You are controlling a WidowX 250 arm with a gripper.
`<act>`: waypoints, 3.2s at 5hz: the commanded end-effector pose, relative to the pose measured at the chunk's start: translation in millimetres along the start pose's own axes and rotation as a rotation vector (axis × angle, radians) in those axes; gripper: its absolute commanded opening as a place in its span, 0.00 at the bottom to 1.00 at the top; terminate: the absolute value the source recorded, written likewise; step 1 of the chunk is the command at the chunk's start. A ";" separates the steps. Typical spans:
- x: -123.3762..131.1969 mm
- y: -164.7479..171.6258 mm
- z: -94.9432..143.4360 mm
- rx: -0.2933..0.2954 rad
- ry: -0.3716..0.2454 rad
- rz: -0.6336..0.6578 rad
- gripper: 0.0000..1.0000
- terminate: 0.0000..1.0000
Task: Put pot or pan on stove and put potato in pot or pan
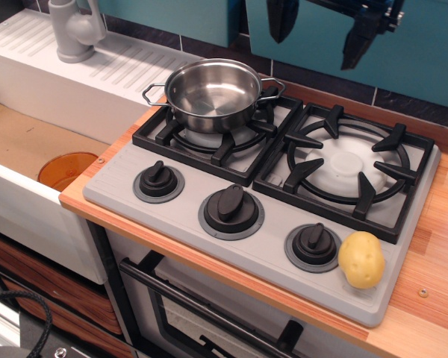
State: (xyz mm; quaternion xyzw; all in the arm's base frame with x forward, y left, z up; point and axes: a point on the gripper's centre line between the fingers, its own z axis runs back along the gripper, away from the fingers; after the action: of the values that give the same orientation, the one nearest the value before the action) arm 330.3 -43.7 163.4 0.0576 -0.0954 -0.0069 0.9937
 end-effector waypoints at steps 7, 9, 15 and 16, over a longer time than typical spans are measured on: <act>27.7 50.9 -76.6 -0.013 -0.118 0.054 1.00 0.00; 19.6 49.1 -100.7 -0.035 -0.164 0.068 1.00 0.00; 13.7 42.4 -108.2 -0.021 -0.160 0.113 0.00 0.00; 12.0 40.1 -105.0 -0.028 -0.154 0.114 0.00 0.00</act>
State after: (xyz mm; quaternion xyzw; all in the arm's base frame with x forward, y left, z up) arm 353.3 9.1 45.4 0.0395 -0.1411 0.0435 0.9883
